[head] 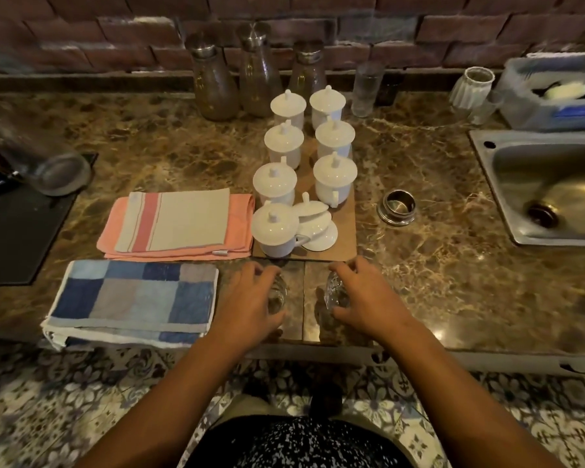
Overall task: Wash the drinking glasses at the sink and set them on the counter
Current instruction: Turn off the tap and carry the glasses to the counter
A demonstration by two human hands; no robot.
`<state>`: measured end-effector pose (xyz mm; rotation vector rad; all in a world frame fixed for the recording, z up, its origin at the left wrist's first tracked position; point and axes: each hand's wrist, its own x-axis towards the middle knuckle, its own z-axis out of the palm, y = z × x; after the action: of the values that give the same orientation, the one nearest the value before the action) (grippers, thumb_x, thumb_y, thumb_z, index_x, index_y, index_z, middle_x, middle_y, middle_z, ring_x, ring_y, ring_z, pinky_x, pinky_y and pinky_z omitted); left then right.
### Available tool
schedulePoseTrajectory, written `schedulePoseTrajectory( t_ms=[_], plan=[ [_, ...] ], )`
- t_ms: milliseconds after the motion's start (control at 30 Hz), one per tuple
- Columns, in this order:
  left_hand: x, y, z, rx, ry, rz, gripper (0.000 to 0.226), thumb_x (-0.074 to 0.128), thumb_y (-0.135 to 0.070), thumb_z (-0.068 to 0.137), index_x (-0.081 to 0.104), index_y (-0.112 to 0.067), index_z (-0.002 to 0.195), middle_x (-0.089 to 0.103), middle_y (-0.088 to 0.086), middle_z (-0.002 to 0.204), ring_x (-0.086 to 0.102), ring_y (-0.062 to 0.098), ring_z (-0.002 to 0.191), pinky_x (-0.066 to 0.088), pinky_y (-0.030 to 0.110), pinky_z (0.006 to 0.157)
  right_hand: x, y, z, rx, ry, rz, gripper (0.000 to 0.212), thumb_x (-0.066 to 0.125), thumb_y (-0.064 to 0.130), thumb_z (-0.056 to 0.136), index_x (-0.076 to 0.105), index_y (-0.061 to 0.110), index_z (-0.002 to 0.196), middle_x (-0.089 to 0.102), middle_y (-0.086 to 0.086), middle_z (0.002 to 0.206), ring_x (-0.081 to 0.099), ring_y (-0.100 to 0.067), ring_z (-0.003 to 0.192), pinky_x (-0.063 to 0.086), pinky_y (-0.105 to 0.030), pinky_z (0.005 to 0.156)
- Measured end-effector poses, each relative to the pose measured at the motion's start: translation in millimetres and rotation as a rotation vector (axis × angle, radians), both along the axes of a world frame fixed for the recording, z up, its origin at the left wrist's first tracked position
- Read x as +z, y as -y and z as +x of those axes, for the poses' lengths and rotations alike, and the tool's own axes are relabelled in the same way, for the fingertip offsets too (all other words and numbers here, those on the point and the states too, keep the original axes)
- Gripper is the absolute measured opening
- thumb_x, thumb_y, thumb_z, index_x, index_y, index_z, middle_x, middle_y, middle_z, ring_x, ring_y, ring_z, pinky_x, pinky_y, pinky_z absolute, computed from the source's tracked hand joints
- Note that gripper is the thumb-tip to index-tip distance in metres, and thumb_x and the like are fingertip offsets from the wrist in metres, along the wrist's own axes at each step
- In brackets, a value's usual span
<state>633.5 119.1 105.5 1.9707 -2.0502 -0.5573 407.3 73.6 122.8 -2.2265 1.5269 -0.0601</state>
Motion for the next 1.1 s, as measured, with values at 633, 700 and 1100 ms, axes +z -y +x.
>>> schedulePoseTrajectory(
  t_ms=[633,700,1100],
  plan=[
    [1,33,15,-0.117,0.037,-0.024,0.072,0.082,-0.04,0.078,0.044,-0.026,0.138,0.042,0.007,0.143,0.045,0.026,0.127,0.047,0.034,0.097,0,5,22,-0.028,-0.067,-0.019,0.076,0.076,0.037,0.082,0.038,0.028,0.148,0.044,-0.007,0.134,0.045,-0.023,0.121,0.046,-0.032,0.097],
    [-1,35,14,-0.119,0.041,-0.013,0.074,0.082,-0.04,0.079,0.043,-0.027,0.14,0.041,0.007,0.144,0.045,0.025,0.128,0.048,0.035,0.099,-3,6,23,-0.027,-0.083,0.006,0.078,0.077,0.035,0.082,0.037,0.027,0.148,0.042,-0.007,0.137,0.044,-0.025,0.124,0.048,-0.035,0.099],
    [-13,37,9,-0.138,0.07,-0.004,0.085,0.083,-0.038,0.078,0.035,-0.025,0.147,0.035,0.011,0.148,0.041,0.03,0.131,0.05,0.037,0.098,-15,12,29,-0.014,-0.119,0.038,0.079,0.077,0.035,0.082,0.036,0.026,0.148,0.041,-0.008,0.141,0.044,-0.027,0.128,0.051,-0.041,0.101]
  ],
)
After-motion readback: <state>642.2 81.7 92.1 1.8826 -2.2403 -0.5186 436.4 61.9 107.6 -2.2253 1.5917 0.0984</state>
